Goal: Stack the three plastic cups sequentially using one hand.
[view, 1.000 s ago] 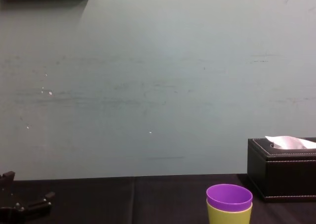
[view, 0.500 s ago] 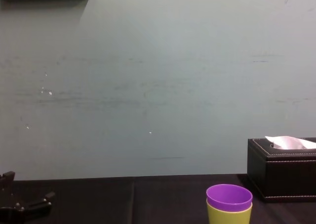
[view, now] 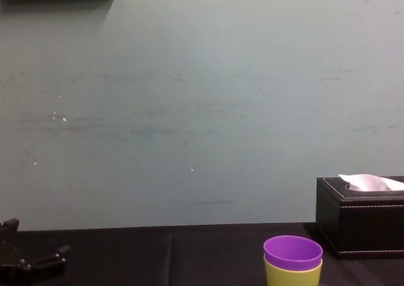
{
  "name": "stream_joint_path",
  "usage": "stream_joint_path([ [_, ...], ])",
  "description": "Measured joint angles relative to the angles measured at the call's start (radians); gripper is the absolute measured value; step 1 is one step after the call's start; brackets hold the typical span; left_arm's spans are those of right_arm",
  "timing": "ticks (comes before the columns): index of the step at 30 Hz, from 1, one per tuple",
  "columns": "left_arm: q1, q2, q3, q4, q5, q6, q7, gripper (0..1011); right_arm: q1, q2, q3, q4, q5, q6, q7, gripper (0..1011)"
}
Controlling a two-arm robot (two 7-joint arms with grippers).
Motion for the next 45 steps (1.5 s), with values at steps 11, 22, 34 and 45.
stream_joint_path([
  [11,0.0,0.0,0.0,0.0,0.0,0.0,0.0,1011,-0.003,0.002,0.001,-0.001,0.0,-0.001,0.001,1002],
  [22,0.0,0.0,0.0,0.0,0.0,0.0,0.0,1011,-0.004,0.003,0.002,-0.003,0.001,-0.002,0.001,802],
  [34,0.0,0.0,0.0,0.0,0.0,0.0,0.0,1011,-0.017,0.015,0.011,-0.042,0.001,-0.014,0.001,751],
  [45,0.0,0.0,0.0,0.0,0.0,0.0,0.0,1011,0.007,0.029,0.03,-0.11,0.028,0.022,0.007,751],
])
